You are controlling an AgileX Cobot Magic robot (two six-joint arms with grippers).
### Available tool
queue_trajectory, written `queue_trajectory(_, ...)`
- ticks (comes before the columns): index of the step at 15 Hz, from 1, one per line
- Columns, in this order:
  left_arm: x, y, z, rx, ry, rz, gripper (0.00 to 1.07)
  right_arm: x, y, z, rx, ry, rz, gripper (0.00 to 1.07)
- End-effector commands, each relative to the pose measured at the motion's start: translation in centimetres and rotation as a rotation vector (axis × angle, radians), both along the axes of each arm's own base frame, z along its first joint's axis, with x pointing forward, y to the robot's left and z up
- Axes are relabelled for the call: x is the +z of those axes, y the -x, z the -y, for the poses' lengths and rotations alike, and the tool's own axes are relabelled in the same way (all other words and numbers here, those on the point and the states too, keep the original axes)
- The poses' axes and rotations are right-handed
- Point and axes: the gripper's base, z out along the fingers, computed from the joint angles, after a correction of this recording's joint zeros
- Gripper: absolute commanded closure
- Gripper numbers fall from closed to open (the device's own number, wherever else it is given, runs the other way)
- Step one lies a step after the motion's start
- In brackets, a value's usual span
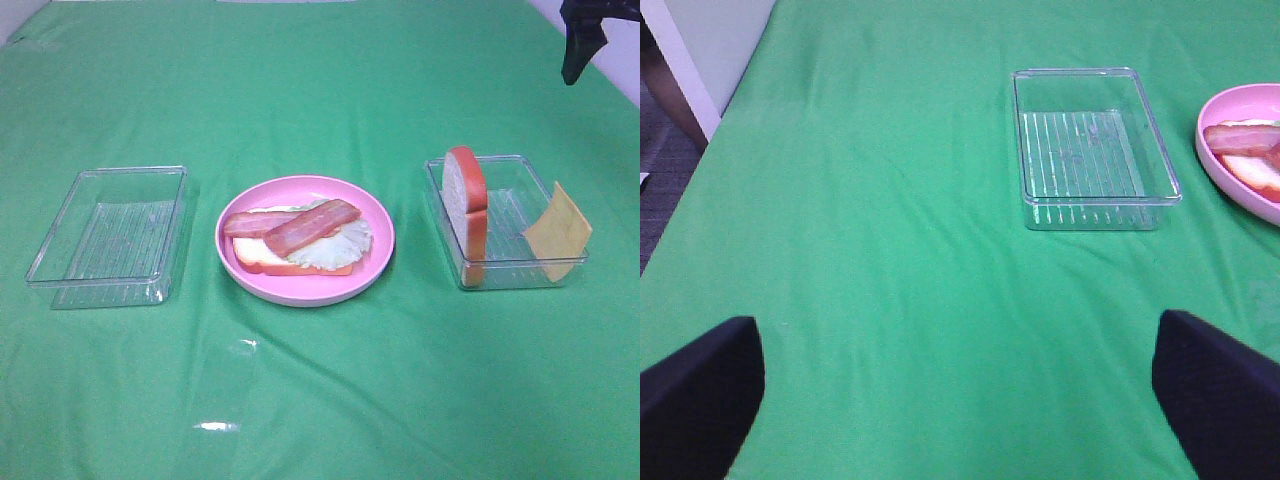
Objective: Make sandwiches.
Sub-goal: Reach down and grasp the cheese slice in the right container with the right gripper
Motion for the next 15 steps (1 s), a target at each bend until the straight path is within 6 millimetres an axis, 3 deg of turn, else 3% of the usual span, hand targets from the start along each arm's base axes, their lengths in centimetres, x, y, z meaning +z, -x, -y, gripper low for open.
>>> queue_trajectory(1,-0.1,0.2,0.0,-0.002,0.0,0.016,0.09,-1.9,0.4,-0.2,0.001,-0.015,-0.064,0.11)
queue_trajectory(3,-0.1,0.2,0.0,-0.002,0.0,0.016,0.09,-3.8,1.0,-0.3,0.001,-0.029,-0.13,0.11)
queue_trajectory(4,-0.1,0.2,0.0,-0.002,0.0,0.016,0.09,-6.5,2.0,-0.5,-0.005,-0.047,-0.201,0.11)
queue_trajectory(5,-0.1,0.2,0.0,-0.002,0.0,0.016,0.09,-6.7,2.1,-0.6,-0.007,-0.057,-0.205,0.11)
queue_trajectory(9,-0.1,0.2,0.0,-0.002,0.0,0.016,0.09,-10.9,3.6,-1.0,-0.005,-0.106,-0.243,0.11)
queue_trajectory(15,-0.1,0.2,0.0,-0.002,0.0,0.016,0.09,-13.0,3.6,-0.8,-0.011,-0.082,-0.184,0.11)
